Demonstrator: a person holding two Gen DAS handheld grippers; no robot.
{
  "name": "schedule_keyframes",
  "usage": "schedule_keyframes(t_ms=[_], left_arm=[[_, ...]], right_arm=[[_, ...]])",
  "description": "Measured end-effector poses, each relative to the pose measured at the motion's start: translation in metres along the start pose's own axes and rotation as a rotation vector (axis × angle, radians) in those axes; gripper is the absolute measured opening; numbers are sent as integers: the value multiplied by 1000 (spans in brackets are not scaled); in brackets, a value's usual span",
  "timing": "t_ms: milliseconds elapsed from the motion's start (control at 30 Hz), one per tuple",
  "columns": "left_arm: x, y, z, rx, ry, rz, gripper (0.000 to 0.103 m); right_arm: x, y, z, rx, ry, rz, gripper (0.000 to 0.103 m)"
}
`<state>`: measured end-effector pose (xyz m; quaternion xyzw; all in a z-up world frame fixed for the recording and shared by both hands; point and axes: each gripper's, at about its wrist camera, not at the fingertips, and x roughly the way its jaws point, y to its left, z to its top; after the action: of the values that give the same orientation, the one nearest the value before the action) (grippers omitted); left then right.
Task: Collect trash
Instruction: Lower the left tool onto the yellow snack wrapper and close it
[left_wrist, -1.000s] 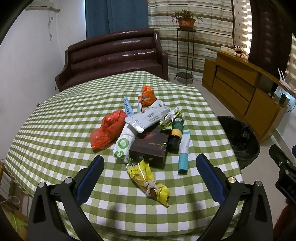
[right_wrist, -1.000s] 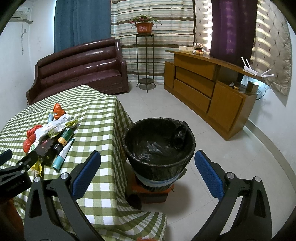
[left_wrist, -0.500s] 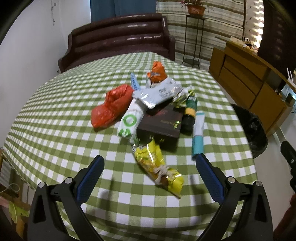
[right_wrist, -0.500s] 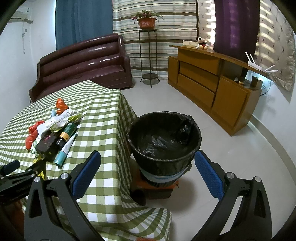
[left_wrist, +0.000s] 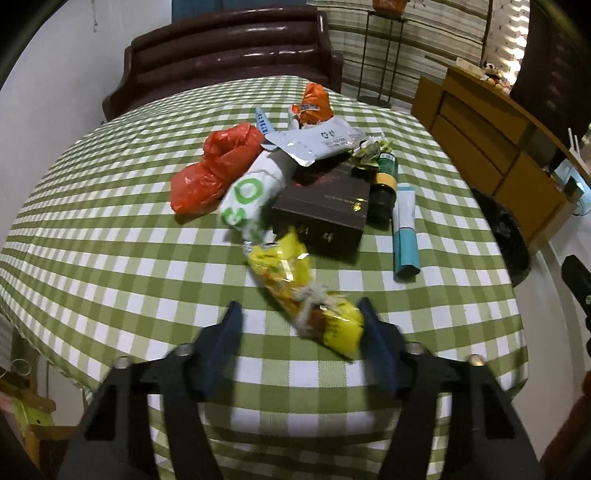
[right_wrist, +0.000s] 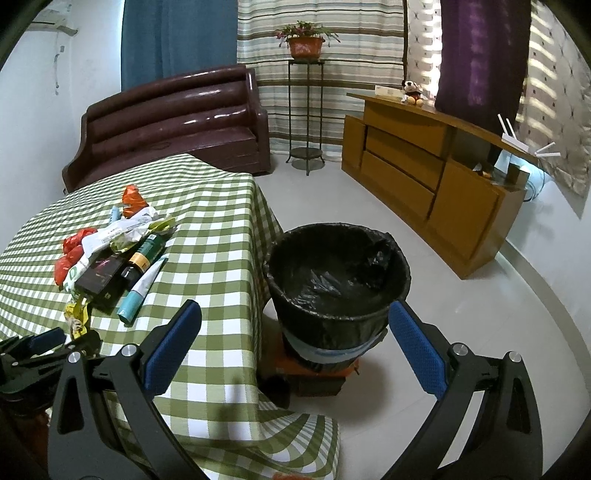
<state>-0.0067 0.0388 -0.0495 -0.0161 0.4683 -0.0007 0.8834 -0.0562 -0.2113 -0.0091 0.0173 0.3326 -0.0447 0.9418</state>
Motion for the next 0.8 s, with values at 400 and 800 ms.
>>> schedule_keyframes(t_ms=[400,800], left_arm=[[-21,-1,-7,37,-48,-53,36],[-20,8,-3,13,-32,-64,32]], right_arm=[[-1,9,-2,-29,3,5,99],[-1,13,-4,-32,5,9,99]])
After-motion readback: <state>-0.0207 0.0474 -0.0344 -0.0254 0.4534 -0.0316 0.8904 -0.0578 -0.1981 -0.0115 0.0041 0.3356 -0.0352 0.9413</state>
